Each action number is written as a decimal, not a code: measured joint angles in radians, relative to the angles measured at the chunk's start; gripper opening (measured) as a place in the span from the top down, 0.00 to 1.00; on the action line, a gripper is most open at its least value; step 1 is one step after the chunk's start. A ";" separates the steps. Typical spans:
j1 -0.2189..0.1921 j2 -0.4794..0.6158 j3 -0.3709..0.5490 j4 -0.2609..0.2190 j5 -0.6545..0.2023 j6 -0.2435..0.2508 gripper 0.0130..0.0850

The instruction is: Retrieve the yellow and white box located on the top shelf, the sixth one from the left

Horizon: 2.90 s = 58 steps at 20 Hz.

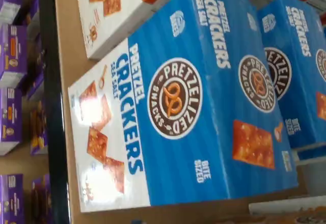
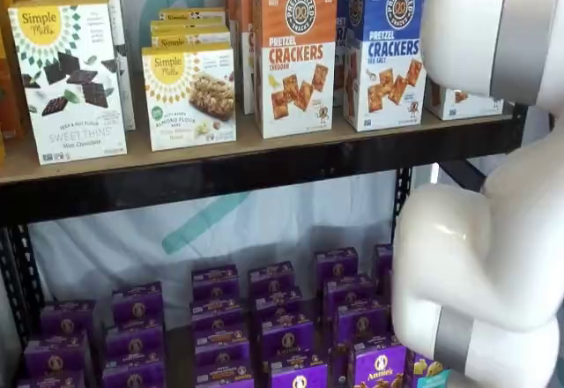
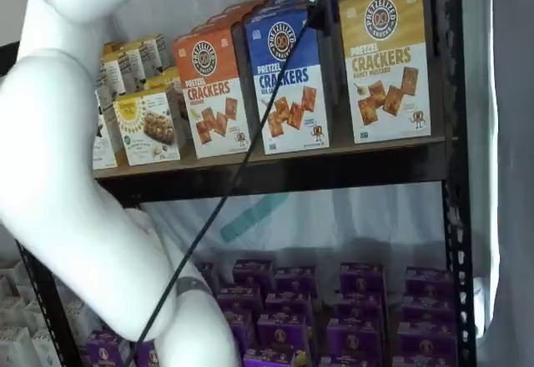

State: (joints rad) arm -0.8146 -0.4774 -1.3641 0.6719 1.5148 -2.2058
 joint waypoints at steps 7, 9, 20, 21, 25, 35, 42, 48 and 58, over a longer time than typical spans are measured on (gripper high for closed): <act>0.025 0.075 -0.076 -0.051 0.016 0.010 0.00; 0.029 0.104 -0.112 -0.068 0.041 0.017 0.00; 0.058 0.176 -0.192 -0.110 0.051 0.034 0.00; 0.060 0.180 -0.195 -0.110 0.049 0.035 0.00; 0.072 0.208 -0.231 -0.138 0.065 0.042 0.00; 0.091 0.259 -0.276 -0.188 0.038 0.030 0.00; 0.106 0.302 -0.331 -0.242 0.058 0.032 0.00; 0.135 0.316 -0.352 -0.297 0.066 0.043 0.00; 0.203 0.361 -0.433 -0.435 0.165 0.086 0.00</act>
State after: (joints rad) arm -0.6120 -0.1167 -1.7975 0.2367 1.6799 -2.1199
